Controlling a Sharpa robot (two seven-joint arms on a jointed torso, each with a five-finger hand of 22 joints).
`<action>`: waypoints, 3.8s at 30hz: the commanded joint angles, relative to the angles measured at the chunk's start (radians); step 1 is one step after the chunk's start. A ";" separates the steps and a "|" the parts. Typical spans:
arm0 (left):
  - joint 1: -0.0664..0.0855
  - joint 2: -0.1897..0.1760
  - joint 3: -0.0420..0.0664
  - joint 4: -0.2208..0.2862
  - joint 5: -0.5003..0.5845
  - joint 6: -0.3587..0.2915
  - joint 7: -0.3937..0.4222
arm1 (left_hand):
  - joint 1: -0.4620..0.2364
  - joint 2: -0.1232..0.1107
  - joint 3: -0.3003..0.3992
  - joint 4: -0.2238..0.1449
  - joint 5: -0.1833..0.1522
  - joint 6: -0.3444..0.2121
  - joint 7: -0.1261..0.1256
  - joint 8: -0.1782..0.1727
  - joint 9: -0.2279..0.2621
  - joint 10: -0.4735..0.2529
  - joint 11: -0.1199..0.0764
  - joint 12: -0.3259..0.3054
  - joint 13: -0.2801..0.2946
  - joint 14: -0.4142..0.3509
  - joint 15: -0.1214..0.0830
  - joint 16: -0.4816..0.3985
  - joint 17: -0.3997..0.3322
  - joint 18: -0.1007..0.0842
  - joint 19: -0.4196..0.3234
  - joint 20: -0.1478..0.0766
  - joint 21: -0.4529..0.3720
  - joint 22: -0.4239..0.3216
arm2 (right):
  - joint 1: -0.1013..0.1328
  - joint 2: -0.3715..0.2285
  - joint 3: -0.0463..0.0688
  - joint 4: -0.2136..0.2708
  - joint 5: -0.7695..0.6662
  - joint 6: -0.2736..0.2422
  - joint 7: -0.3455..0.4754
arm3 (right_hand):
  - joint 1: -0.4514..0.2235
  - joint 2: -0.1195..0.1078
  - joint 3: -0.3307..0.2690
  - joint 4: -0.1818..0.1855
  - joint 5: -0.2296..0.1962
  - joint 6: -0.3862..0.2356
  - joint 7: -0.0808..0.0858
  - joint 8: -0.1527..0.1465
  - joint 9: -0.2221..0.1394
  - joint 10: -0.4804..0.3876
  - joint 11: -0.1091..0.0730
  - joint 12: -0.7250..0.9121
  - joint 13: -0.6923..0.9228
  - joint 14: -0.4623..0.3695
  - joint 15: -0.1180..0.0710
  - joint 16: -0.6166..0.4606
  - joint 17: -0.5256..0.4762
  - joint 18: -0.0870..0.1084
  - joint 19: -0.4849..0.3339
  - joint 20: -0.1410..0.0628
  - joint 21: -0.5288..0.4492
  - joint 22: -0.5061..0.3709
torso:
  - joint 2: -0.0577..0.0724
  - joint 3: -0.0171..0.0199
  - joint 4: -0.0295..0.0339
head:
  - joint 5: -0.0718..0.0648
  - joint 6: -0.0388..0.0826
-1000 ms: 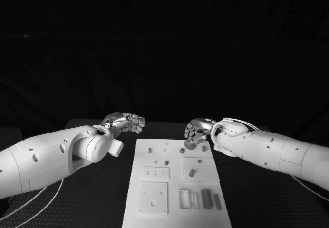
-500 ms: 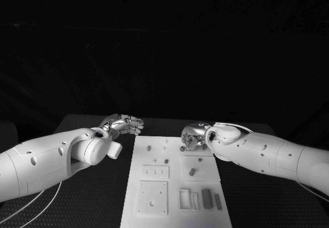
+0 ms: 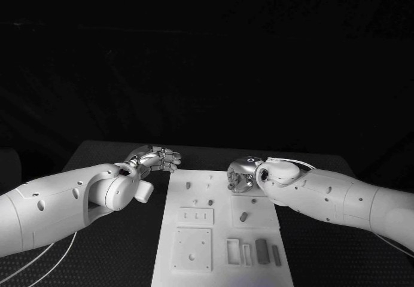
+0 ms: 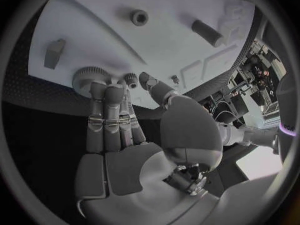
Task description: Assemble the parts on the task board
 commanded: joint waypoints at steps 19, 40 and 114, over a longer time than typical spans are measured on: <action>0.001 -0.007 0.001 0.017 -0.004 0.012 0.015 | -0.014 0.003 0.002 0.006 0.000 0.001 0.008 -0.009 0.004 -0.003 0.005 -0.006 0.003 0.000 0.002 0.007 0.003 0.008 -0.002 -0.002 0.006 0.021 | -0.008 0.011 -0.001 -0.008 -0.022 -0.001 -0.001 | 0.012 -0.010 0.041 0.018 -0.031 0.001 0.006 -0.006 -0.010 0.021 -0.002 -0.009 0.019 -0.002 -0.008 0.020 0.006 0.022 -0.001 -0.011 0.024 0.023 | 0.040 0.0011 0.0040 | -0.001 0.013; 0.001 -0.006 0.001 0.009 -0.004 0.012 0.010 | -0.014 0.005 0.004 0.005 0.002 0.001 0.008 -0.012 0.007 -0.002 0.004 -0.007 0.004 0.001 0.001 0.007 0.004 0.009 -0.002 -0.002 0.008 0.020 | -0.014 0.009 -0.001 0.015 -0.054 -0.050 -0.017 | 0.073 0.030 0.145 0.000 -0.059 0.144 -0.042 0.055 0.013 0.123 -0.046 0.028 0.107 0.010 -0.050 0.093 0.039 0.022 0.019 -0.033 0.105 0.025 | 0.091 -0.0168 0.0220 | -0.026 0.064; 0.002 -0.010 0.001 -0.001 -0.003 -0.005 0.018 | -0.016 0.001 0.007 0.001 0.001 0.001 0.009 -0.017 0.012 -0.002 0.005 -0.011 0.007 0.001 0.001 0.007 0.006 0.009 -0.004 -0.003 0.013 0.020 | 0.035 -0.067 0.037 0.232 -0.211 -0.238 -0.237 | 0.066 -0.020 0.231 0.019 -0.064 0.189 -0.060 0.064 0.032 0.163 -0.064 0.022 0.170 0.013 -0.067 0.162 0.059 0.022 0.032 -0.051 0.201 0.021 | 0.115 -0.0109 0.0242 | -0.022 0.118</action>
